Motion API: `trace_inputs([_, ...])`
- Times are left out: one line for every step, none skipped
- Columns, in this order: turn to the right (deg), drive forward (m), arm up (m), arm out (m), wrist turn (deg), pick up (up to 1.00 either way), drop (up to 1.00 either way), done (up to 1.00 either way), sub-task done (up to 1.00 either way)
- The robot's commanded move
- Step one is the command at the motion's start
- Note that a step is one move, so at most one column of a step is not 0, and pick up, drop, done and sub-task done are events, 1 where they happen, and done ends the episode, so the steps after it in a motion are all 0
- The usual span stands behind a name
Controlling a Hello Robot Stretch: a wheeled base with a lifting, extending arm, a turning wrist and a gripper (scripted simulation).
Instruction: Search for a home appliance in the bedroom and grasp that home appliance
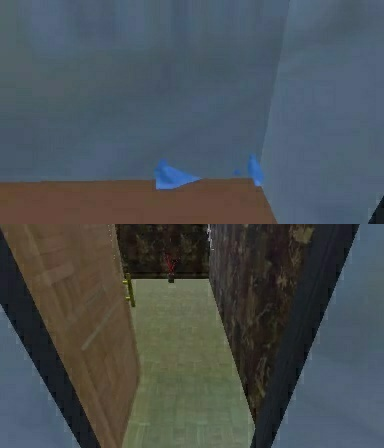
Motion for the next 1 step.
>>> trace_inputs([0.0,0.05,0.00,0.00,0.0,0.00,0.00,0.00,0.00])
